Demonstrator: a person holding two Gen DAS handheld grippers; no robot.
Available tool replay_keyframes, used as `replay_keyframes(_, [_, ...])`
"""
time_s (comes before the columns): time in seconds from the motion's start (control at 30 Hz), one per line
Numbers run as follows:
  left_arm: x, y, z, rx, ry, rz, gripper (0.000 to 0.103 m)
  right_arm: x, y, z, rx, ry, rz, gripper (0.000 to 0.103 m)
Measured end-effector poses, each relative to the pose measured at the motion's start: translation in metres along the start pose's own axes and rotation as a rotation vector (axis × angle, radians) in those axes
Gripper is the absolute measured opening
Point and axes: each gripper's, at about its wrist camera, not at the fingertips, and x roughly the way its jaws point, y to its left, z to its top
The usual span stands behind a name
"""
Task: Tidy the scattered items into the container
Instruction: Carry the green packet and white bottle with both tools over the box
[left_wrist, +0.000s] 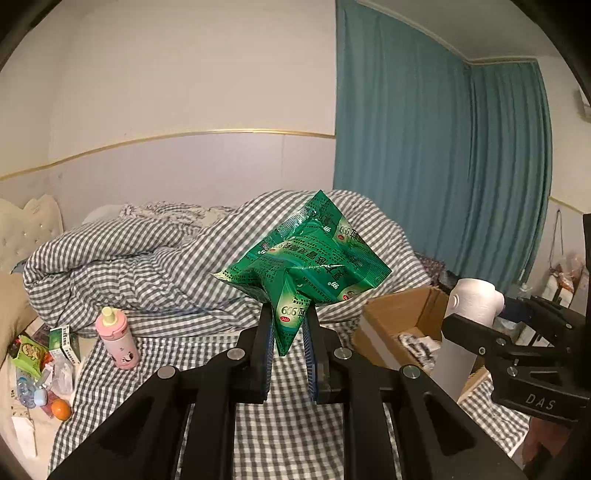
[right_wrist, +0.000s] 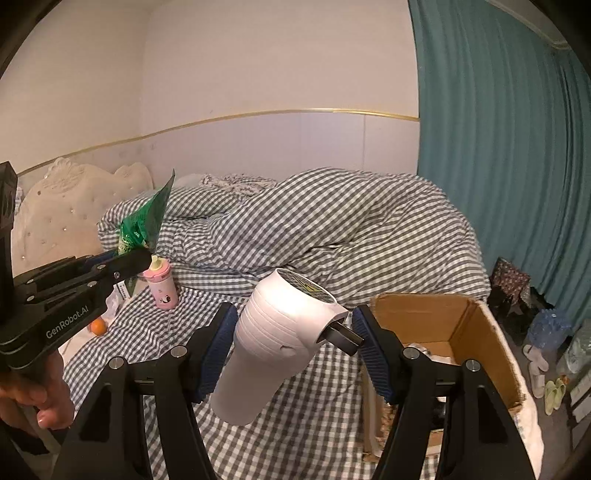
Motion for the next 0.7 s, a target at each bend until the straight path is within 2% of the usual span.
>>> replay_keyframes(0.7, [-0.014, -0.085, 0.007, 0.051, -0.017, -0.142, 0.015, -0.078, -0.05, -0.008, 0.045, -0.047, -0.137, 0.065])
